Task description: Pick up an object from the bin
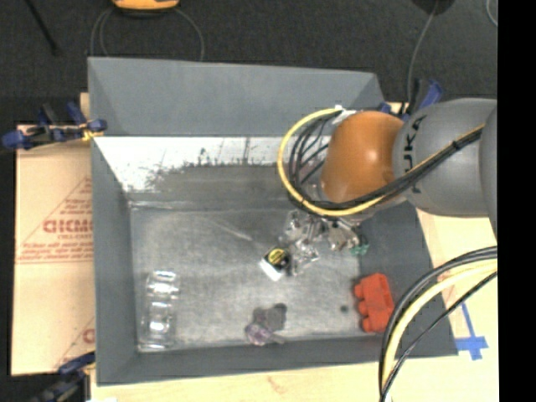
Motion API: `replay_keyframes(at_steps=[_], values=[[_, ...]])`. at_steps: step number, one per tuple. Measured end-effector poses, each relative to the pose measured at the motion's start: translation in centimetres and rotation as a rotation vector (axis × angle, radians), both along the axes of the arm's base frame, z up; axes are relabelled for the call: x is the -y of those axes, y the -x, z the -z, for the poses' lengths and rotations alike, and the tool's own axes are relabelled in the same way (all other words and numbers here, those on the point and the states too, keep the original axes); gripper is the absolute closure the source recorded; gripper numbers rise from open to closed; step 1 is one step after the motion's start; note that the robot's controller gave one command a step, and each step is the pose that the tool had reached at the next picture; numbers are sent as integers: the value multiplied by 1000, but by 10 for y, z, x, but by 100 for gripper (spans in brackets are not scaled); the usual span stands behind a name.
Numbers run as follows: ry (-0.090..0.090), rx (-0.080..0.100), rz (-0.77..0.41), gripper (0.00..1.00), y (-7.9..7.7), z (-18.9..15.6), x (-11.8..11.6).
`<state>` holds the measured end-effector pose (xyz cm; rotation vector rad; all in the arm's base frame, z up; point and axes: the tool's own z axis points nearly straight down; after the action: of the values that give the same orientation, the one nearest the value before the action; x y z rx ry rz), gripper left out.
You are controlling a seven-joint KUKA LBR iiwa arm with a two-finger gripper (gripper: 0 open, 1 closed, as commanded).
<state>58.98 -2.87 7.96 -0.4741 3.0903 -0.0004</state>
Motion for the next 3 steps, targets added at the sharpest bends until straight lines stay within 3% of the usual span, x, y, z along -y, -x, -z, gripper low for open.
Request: replay_keyframes(at_steps=[1, 2, 3], values=[[0, -9, 1, 0, 2, 2, 0], [-1, 0, 3, 100, 0, 0, 0], [0, -10, 4, 0, 3, 2, 0]])
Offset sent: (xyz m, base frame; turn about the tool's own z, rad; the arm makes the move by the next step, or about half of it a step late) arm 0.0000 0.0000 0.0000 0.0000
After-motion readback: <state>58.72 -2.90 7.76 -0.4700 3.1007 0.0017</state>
